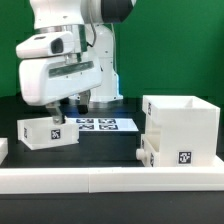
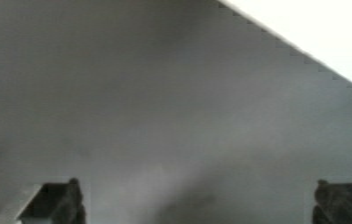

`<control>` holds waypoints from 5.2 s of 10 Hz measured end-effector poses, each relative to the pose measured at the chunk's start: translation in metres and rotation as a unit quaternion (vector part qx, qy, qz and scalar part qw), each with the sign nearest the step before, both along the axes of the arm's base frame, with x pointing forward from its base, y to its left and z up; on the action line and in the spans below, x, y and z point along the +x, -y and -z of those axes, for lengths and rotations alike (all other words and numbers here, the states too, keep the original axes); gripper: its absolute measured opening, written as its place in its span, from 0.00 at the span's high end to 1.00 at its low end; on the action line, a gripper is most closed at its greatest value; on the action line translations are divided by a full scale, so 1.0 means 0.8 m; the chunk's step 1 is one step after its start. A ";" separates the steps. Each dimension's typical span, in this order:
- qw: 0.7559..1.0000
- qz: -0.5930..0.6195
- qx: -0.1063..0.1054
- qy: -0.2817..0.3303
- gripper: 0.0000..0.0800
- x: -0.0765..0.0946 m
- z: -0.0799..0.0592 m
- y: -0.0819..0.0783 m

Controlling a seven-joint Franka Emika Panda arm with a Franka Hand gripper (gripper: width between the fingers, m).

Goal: Assemble drawer

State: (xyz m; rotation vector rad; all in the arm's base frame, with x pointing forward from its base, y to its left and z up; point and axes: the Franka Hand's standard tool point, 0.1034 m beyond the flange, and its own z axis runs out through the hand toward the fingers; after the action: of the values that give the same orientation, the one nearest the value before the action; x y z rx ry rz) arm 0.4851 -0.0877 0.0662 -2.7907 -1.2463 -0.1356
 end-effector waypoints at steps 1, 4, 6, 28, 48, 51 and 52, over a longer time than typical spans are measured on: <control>0.999 0.041 -0.001 -0.005 0.19 -0.012 0.000 0.001; 0.989 0.148 0.001 -0.019 0.19 -0.050 0.002 0.006; 0.990 0.143 -0.002 -0.018 0.19 -0.065 0.009 0.010; 0.989 0.146 -0.006 -0.003 0.95 -0.121 0.075 0.012; 0.953 -0.299 -0.041 0.030 0.95 0.004 0.018 -0.063; 0.929 -0.365 -0.043 0.033 0.95 0.001 0.021 -0.059; 0.929 -0.367 -0.045 0.037 0.95 0.009 0.018 -0.061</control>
Offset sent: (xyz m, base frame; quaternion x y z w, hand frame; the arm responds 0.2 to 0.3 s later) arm -0.0435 -0.0117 0.0024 -0.0241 -0.0078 0.2184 0.9755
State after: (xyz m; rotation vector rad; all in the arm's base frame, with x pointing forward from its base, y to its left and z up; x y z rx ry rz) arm 0.4927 -0.0388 0.0516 -2.1926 -2.2503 -0.1296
